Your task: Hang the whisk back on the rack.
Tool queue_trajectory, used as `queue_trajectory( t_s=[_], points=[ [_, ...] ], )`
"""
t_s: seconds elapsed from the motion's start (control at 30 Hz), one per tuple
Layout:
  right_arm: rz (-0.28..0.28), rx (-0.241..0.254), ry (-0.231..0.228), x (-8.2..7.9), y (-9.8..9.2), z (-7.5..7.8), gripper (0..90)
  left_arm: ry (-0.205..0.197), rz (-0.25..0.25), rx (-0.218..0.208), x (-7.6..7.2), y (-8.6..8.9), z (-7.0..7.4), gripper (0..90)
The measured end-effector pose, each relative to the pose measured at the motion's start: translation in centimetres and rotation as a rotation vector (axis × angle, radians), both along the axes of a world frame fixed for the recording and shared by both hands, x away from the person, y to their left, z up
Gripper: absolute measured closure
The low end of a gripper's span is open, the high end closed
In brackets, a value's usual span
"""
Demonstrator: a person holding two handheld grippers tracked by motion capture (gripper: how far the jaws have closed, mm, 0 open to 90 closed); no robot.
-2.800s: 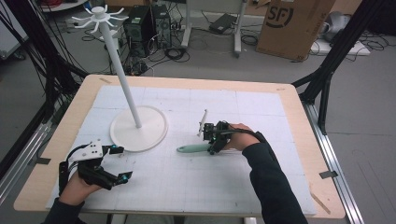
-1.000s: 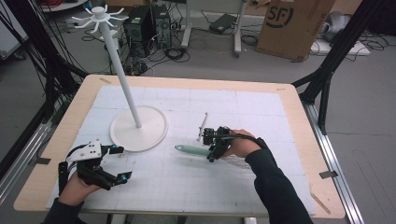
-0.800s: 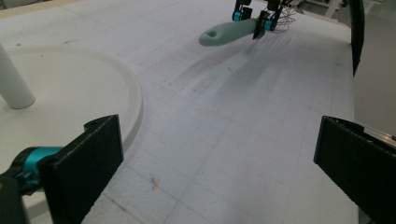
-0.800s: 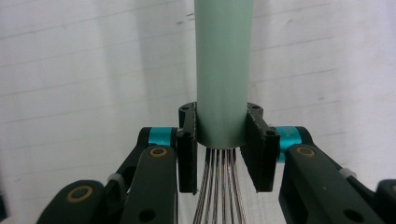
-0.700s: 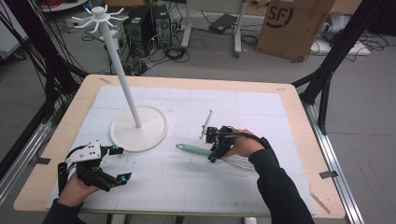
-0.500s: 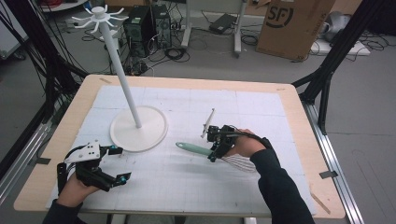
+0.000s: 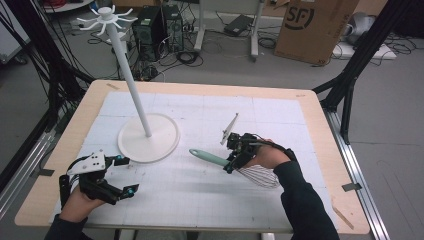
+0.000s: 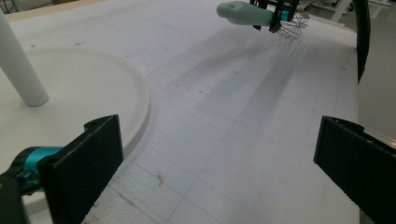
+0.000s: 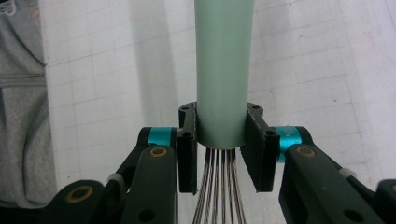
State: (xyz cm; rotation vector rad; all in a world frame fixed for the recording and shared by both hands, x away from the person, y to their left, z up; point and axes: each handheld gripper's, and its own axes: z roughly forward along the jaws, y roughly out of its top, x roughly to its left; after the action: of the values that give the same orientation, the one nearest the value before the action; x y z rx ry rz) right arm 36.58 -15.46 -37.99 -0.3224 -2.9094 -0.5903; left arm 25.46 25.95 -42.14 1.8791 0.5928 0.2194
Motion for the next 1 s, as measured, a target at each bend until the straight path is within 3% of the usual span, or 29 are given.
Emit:
queue_trajectory(
  t_s=[0.47, 0.8, 0.93, 1.0],
  points=[
    [-0.032, 0.136, 0.042, 0.2, -1.5, 0.5, 69.3, 0.004, 0.003, -0.002, 0.1, 0.0, -0.1, 2.0],
    [-0.061, 0.244, 0.033, 0.6, -3.0, 1.1, 69.3, 0.004, 0.004, 0.000, 0.1, 0.0, -0.1, 2.0],
    [-0.070, 0.263, 0.016, 0.6, -3.2, 1.3, 69.4, 0.003, 0.004, -0.002, 0.1, 0.0, -0.1, 2.0],
    [-0.069, 0.287, 0.029, 0.7, -3.4, 1.4, 69.4, 0.003, 0.004, -0.002, 0.1, 0.0, -0.1, 2.0]
  ],
)
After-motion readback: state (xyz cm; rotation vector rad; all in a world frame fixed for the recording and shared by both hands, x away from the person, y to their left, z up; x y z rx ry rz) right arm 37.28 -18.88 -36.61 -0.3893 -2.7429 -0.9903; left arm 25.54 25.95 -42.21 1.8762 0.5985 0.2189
